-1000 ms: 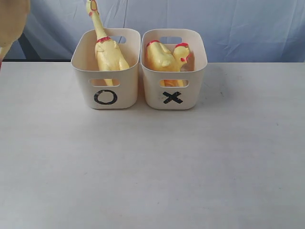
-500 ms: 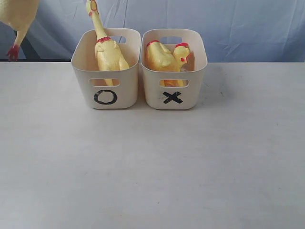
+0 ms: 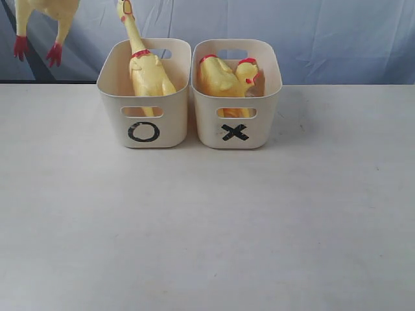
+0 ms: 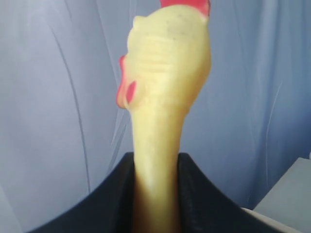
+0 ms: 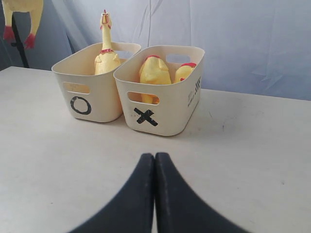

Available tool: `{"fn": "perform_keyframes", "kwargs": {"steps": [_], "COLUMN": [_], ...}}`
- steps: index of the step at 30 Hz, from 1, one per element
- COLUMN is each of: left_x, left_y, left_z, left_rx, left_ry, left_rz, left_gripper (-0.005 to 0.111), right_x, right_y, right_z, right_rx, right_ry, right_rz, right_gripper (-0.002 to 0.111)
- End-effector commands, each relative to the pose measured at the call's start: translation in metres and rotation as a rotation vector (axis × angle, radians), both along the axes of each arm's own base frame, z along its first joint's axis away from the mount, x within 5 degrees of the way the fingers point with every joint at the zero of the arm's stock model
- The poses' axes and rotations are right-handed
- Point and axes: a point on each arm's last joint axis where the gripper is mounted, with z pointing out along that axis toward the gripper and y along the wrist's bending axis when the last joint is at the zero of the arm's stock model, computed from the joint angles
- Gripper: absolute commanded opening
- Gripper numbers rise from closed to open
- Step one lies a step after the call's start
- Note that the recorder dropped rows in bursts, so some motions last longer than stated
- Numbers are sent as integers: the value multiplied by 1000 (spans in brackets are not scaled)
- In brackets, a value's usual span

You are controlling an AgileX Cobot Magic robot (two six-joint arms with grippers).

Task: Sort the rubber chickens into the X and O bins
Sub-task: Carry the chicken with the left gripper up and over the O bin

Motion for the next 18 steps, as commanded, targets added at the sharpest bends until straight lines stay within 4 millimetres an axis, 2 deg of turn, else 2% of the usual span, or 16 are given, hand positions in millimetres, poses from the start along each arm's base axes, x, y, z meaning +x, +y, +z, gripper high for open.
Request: {"fn": "perform_keyframes", "kwargs": {"steps": [1,10,18], "left_x": [12,31,48], "left_y": [0,1,7], "left_z": [0,4,3], "left_rx": [-91,-200,-288], "left_ry": [50,100,145], "left_rz": [8,-14,48], "left_gripper": [0,0,0], "right_x": [0,0,0], "right_y": [0,0,0], "right_z": [0,0,0], "right_rx": [1,1,2], "right_ry": [-8,-8,-5], "right_rz": [-5,-5,-4], "right_gripper": [-1,-1,-1]}}
